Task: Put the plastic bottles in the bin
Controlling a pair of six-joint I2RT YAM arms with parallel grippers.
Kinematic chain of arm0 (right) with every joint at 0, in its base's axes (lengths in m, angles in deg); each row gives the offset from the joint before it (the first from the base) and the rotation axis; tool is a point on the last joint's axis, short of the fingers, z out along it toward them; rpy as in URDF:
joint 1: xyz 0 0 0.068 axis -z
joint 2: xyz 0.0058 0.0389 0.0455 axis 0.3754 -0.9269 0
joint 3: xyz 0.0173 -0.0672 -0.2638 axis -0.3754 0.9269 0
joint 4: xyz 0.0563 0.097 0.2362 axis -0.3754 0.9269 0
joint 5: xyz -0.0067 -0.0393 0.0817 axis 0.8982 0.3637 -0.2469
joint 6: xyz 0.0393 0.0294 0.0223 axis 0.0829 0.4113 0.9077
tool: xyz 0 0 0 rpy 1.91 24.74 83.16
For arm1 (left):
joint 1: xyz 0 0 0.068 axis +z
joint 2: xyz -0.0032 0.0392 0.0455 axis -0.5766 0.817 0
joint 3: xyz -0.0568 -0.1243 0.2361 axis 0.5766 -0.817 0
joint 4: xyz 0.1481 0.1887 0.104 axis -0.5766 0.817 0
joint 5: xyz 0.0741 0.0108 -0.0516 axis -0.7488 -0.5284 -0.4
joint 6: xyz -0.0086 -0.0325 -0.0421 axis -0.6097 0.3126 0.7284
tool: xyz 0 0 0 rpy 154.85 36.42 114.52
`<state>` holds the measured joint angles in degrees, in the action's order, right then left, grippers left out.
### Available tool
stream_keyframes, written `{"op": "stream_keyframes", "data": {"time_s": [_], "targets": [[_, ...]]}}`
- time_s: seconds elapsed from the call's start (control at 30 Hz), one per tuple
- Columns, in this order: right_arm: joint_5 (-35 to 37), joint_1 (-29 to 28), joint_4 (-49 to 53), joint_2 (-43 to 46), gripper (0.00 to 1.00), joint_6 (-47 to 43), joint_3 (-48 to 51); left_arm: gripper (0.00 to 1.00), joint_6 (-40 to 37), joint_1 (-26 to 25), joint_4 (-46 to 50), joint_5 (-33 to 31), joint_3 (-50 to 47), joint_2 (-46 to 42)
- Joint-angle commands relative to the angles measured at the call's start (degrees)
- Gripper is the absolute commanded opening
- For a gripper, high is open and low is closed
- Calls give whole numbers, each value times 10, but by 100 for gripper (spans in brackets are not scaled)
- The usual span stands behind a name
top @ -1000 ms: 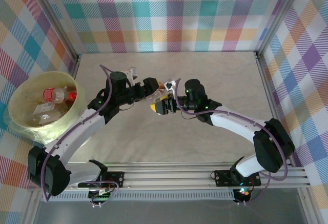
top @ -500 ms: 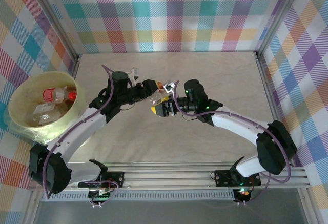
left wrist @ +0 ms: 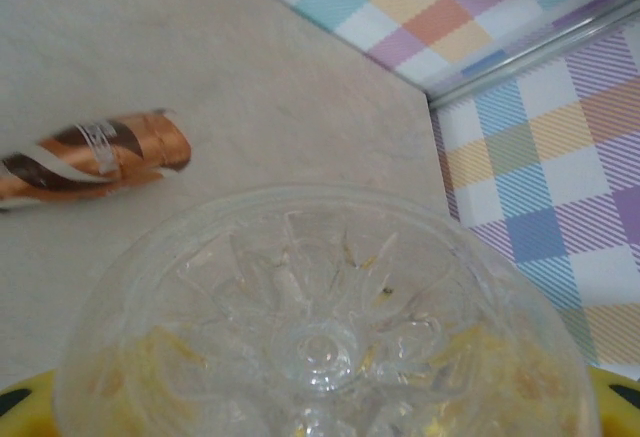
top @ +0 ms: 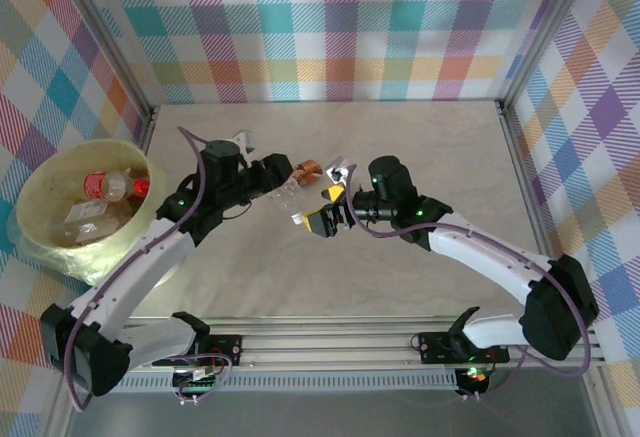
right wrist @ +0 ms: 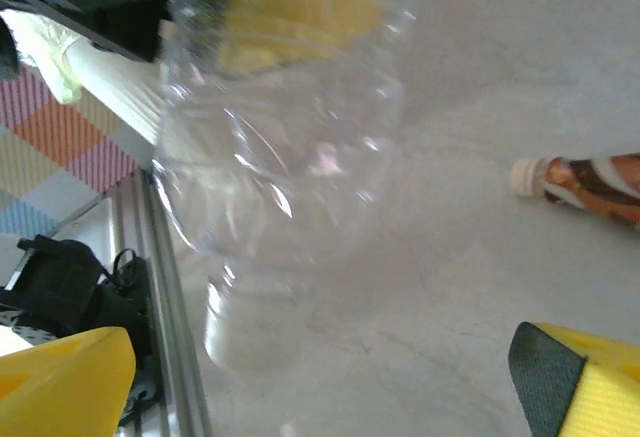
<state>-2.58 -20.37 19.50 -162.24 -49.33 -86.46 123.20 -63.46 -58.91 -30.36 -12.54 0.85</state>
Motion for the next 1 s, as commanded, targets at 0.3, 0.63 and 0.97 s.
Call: {"op": "stream_keyframes", "data": {"time_s": [0.3,0.63,0.97], "targets": [[250,-2,-7,52,100,-39,17,56,-146,10,226,-239,210,-81],[344,-2,5,57,100,-20,29,55,-277,12,300,-598,350,-89],[348,0,8,37,100,3,19,55,-411,175,246,-717,308,-71]]}}
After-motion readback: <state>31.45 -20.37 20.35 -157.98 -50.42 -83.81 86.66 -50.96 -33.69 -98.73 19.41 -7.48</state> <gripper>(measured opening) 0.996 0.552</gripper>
